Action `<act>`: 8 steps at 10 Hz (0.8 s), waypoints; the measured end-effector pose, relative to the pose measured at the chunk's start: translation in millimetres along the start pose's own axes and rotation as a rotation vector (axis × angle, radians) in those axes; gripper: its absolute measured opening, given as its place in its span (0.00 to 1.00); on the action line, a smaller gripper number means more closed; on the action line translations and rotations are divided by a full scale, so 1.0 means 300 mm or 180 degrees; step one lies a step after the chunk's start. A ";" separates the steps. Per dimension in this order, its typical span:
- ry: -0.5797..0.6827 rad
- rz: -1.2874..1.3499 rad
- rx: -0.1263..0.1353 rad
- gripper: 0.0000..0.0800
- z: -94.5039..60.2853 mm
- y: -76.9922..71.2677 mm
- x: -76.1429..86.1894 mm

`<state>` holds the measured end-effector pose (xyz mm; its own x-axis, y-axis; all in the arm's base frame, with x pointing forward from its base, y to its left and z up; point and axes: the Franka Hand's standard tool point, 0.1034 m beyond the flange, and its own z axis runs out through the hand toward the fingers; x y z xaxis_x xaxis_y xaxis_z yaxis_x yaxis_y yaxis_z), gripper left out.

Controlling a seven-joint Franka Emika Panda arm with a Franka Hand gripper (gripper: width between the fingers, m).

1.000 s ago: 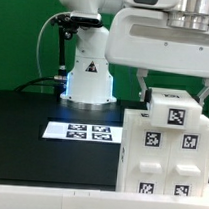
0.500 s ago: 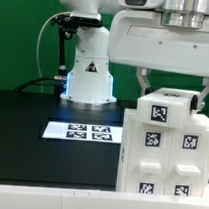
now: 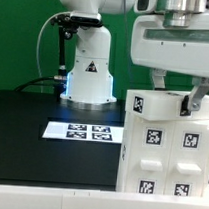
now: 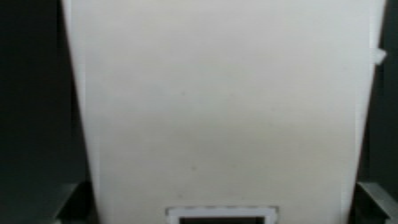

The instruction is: Assemble cabinet

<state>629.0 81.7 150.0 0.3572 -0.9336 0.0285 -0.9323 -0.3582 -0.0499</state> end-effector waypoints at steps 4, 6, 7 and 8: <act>-0.0151 0.1148 0.0021 0.69 0.002 0.002 0.001; -0.0175 0.1357 0.0023 0.69 0.002 0.002 0.001; -0.0175 0.1354 0.0021 0.79 0.004 0.002 0.001; -0.0175 0.1352 0.0019 0.79 0.005 0.002 0.000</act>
Offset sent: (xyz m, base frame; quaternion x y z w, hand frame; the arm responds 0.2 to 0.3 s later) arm -0.0031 -0.0012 -0.0038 -0.0165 -0.0423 0.2529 0.9664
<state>628.4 81.6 148.5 -0.0558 -0.9972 -0.0490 -0.9970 0.0583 -0.0516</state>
